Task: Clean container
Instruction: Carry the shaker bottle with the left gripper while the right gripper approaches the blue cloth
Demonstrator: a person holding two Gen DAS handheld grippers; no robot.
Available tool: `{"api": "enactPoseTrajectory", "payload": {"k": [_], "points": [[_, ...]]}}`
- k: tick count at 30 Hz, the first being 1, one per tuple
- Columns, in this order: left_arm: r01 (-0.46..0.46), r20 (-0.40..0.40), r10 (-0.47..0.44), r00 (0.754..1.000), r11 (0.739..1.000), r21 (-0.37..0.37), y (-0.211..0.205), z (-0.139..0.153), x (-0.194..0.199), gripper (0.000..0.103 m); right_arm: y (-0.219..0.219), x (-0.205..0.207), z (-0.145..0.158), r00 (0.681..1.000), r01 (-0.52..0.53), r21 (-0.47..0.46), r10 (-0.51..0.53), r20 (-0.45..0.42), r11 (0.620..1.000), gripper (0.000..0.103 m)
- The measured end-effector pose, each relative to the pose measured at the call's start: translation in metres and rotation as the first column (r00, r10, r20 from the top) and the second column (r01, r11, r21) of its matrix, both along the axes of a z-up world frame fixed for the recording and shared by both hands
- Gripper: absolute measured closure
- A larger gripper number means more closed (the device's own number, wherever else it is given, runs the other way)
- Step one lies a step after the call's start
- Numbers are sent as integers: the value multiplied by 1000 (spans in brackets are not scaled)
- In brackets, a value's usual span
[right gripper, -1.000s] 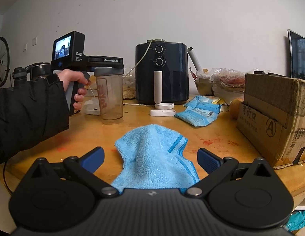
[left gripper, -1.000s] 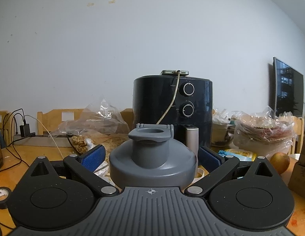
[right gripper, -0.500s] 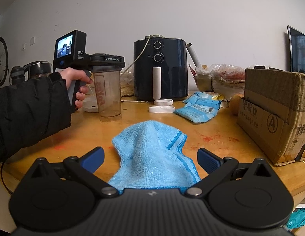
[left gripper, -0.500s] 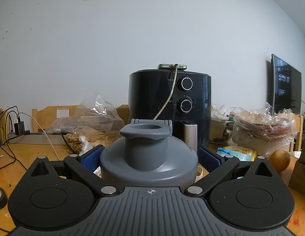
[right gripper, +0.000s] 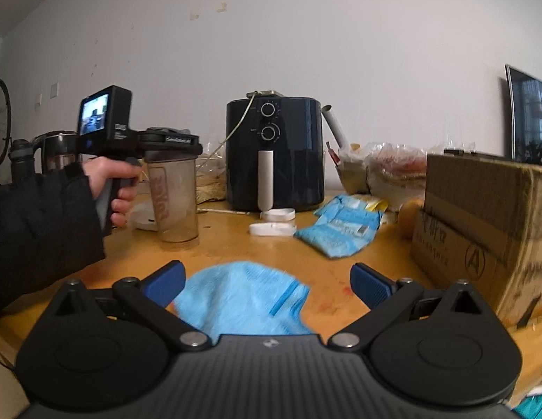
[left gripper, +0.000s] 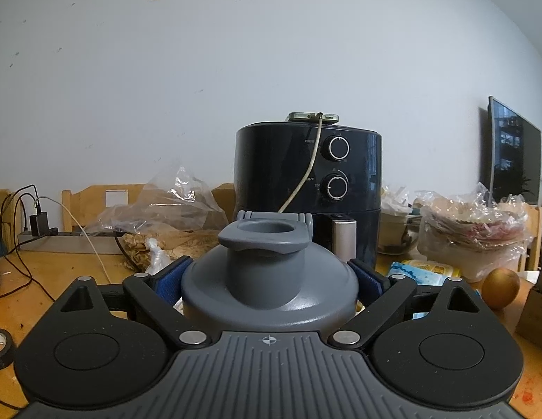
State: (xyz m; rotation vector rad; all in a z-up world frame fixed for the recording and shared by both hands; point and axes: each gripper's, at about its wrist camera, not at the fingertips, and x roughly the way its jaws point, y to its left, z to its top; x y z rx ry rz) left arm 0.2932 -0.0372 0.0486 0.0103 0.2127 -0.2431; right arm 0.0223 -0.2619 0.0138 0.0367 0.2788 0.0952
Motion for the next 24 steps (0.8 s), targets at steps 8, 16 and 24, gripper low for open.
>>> {"api": "enactPoseTrajectory", "payload": {"k": [8,16,24], "points": [[22,-1,-22,1000,999,-25,0,5,-8,8,-12,28,-2,999,-34,-3,34,-17,999,0],[34,50,-33,998,999,-17,-9,18,-24,8,-20,39,-5,999,-48,-15,47,-23,999,0],[39,60,-39,997,999,-15,-10,27,-35,8,-29,41,-4,999,-43,-12,43,-19,999,0]]}}
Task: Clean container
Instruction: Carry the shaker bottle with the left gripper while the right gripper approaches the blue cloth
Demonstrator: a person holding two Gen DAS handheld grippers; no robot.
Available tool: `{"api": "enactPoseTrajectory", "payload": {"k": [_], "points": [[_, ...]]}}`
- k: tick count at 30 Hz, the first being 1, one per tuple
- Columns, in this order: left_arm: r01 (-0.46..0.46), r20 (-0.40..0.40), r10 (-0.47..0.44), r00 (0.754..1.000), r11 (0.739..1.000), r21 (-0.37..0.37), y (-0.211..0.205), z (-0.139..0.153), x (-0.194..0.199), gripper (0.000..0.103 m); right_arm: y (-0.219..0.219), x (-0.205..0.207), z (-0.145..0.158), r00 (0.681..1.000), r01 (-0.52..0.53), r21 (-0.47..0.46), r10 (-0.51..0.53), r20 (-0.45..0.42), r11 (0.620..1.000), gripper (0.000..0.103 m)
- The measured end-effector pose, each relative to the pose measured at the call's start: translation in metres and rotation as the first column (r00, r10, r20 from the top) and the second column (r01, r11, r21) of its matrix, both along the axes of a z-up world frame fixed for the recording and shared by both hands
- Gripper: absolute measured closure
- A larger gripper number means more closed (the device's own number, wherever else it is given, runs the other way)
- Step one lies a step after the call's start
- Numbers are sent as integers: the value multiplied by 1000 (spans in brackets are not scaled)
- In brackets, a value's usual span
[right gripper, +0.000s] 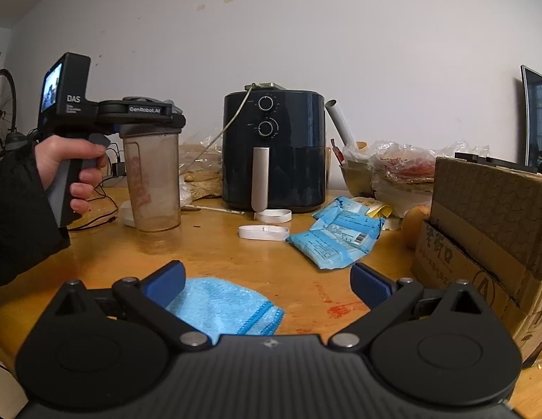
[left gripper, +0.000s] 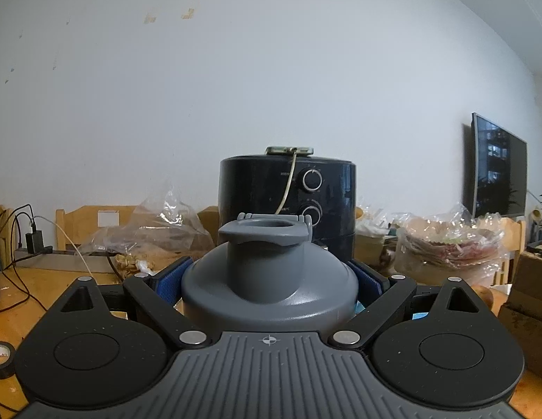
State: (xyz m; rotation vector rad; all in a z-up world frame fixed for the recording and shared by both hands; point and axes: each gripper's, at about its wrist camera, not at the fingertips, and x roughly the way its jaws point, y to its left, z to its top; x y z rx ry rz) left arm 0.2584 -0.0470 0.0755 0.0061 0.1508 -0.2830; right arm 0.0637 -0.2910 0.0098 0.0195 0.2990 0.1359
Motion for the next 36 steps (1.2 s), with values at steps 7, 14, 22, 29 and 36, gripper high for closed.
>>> {"api": "enactPoseTrajectory", "payload": {"k": [7,14,22,29,36], "points": [[-12,13,12,1000,1000,-5,0,8,-18,8,-4,-6,0,1000,5,19,-5,5,1000,0],[-18,15,18,1000,1000,-3,5,12,-51,8,5,-22,0,1000,-13,35,12,24,999,0],[-13,-3,13,1000,1000,-25,15,13,-86,8,18,-45,0,1000,2,32,-2,12,999,0],[-20,-29,19,999,999,-40,27,12,-108,8,18,-62,0,999,41,65,-40,-19,997,0],[-36,-36,34,999,998,-42,38,12,-127,8,23,-74,5,998,56,45,-55,-12,997,0]]}}
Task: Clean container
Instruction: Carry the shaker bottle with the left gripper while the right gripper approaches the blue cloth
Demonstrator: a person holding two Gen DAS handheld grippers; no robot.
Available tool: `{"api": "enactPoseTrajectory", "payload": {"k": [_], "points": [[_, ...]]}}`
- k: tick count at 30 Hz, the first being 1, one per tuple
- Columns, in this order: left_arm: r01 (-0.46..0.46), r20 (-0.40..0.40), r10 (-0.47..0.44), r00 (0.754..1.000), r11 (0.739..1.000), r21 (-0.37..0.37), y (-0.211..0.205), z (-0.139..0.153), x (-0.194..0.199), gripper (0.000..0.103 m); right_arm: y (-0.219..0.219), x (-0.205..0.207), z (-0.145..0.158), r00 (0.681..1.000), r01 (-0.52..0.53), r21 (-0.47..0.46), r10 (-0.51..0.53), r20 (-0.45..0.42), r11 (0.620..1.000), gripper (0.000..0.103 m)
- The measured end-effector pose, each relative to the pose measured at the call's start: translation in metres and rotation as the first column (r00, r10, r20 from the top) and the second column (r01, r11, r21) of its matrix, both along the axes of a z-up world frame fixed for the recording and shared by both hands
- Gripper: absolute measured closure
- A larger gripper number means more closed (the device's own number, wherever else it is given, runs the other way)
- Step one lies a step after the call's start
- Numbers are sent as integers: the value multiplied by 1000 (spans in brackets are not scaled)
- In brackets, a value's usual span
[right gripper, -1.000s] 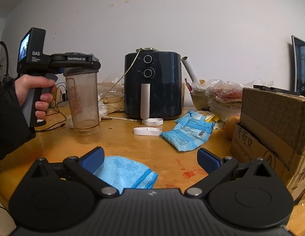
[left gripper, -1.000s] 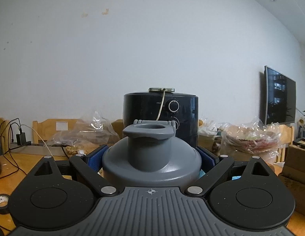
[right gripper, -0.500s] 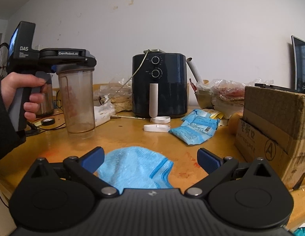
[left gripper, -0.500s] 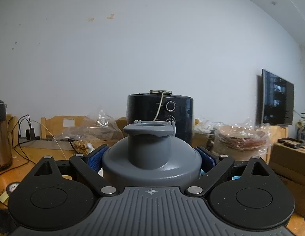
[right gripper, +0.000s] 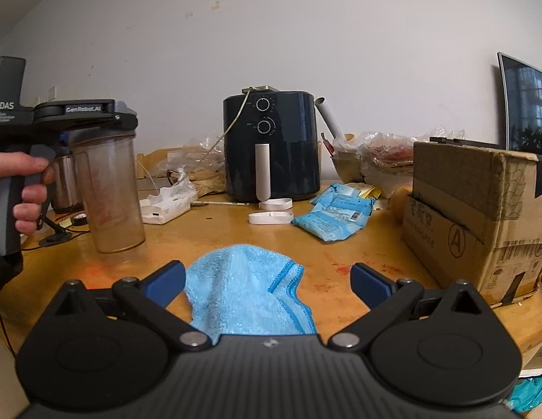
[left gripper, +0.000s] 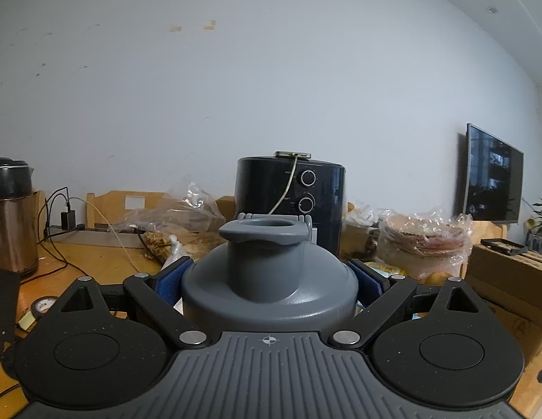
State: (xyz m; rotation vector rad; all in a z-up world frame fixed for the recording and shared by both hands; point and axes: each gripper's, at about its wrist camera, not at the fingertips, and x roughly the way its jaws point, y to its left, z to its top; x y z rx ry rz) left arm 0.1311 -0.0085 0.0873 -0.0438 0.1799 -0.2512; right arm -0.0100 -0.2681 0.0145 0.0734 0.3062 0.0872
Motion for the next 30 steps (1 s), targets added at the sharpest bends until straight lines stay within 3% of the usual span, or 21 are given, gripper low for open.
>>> {"api": "enactPoseTrajectory", "payload": {"k": [6,30], "points": [[1,19,-2,1000,999,37,-2,-3,-13,8,2,3,-1,1000,2,-2,-2,-17,1000,0],[92,3,-93,996,995,46,-14,-32,-25,8,11,5,-8,998,-13,-24,12,-64,1000,0]]}}
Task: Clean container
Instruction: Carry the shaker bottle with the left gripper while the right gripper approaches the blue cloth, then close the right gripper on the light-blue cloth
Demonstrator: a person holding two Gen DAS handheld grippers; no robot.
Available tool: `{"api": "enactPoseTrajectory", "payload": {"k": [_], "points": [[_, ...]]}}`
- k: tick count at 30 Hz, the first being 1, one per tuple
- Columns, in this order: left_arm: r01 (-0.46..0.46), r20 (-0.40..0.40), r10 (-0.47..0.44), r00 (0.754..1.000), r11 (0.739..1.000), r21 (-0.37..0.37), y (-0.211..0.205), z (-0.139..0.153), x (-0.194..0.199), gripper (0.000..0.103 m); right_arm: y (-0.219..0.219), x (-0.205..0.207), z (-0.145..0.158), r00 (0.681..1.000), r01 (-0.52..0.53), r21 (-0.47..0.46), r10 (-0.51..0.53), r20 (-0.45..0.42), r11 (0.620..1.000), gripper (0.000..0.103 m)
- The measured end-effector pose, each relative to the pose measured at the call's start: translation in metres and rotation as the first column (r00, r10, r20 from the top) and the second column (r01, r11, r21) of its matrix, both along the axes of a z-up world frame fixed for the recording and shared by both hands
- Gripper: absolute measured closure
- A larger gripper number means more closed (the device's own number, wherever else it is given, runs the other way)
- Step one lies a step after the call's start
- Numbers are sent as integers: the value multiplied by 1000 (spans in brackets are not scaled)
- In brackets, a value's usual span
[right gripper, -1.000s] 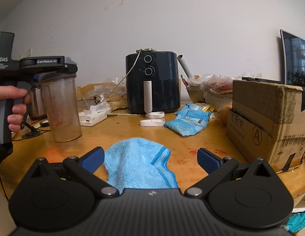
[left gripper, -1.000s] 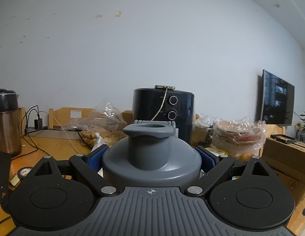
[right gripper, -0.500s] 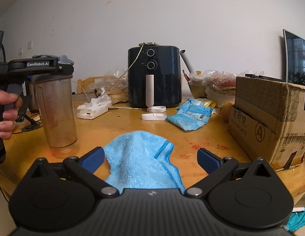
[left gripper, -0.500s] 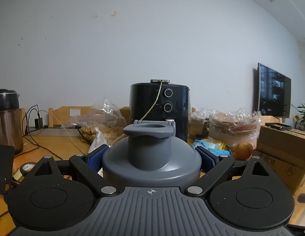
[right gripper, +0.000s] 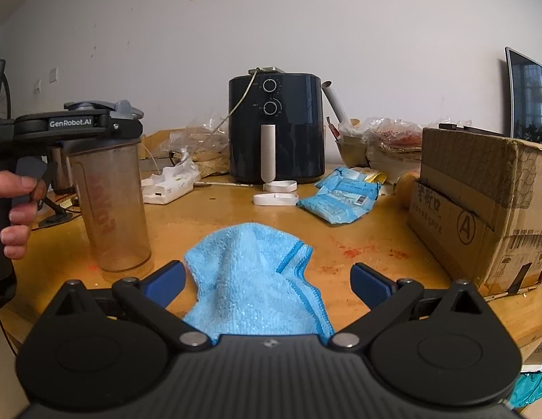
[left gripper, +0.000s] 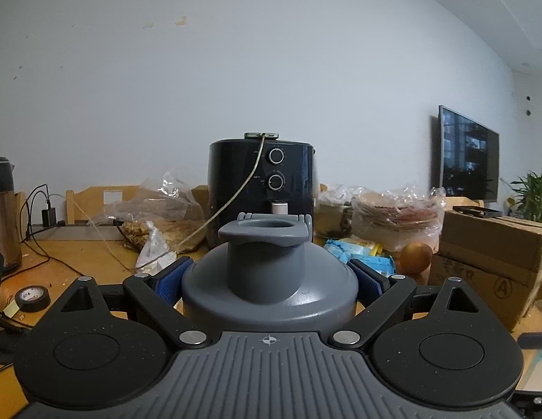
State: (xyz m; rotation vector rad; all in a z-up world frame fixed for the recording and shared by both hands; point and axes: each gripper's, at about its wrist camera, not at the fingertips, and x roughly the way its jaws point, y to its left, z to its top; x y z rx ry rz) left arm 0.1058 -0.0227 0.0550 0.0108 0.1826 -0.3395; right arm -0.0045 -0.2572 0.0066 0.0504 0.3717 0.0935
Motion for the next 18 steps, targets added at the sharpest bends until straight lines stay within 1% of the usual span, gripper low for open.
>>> {"api": "enactPoseTrajectory", "payload": {"k": [5,11,15,18], "points": [[8,27,-8,1000,1000,11,-1,-3,-3,8,2,3,-1,1000,-2,-2,1,-14,1000,0],[12,42,-12,999,1000,8,0,-5,-5,8,8,7,1,999,0,-31,-1,-40,1000,0],[19,58,-20,998,1000,13,0,-8,-5,8,11,13,3,997,-32,-52,28,-66,998,0],[19,71,-20,997,1000,15,0,-11,-6,8,15,21,3,993,-64,-78,56,-106,995,0]]}}
